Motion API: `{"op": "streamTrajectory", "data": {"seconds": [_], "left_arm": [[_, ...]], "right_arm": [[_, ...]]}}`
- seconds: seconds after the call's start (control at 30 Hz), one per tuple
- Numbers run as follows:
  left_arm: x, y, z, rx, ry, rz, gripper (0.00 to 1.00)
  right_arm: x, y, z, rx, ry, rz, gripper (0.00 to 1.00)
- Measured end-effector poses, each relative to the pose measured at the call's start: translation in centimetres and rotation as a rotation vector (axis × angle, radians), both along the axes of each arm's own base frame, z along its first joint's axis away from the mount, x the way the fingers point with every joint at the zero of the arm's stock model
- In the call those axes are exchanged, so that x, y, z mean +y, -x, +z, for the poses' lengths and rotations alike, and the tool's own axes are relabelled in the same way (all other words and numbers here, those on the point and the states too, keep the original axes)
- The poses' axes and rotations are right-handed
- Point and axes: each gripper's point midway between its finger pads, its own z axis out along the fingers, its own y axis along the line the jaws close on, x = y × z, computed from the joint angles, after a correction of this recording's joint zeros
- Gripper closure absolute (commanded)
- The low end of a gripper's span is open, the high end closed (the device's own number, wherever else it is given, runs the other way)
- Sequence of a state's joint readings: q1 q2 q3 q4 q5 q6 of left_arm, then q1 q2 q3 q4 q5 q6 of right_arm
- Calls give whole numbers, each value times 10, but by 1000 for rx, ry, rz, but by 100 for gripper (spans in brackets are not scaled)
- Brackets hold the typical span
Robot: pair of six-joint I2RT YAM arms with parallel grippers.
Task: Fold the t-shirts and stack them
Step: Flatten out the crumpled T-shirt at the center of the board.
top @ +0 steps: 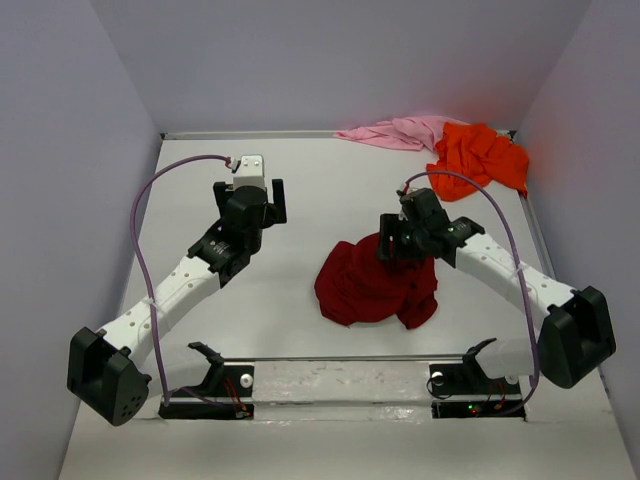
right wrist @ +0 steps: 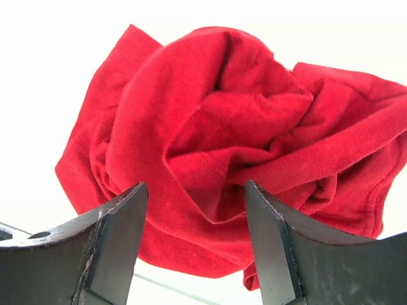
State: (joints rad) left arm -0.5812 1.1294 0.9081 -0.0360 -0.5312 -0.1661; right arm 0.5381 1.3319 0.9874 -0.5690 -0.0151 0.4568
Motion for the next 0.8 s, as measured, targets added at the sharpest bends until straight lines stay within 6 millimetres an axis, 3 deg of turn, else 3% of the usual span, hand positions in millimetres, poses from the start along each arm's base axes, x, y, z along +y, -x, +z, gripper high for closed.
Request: {"op": "streamTrajectory", "data": {"seconds": [0.33, 0.8], "left_arm": [[0, 0, 0, 0, 0, 0, 1], [0, 0, 0, 0, 0, 0, 1]], "right_arm": [[-7, -4, 12, -45, 29, -3, 32], [-20, 20, -18, 23, 61, -2, 33]]}}
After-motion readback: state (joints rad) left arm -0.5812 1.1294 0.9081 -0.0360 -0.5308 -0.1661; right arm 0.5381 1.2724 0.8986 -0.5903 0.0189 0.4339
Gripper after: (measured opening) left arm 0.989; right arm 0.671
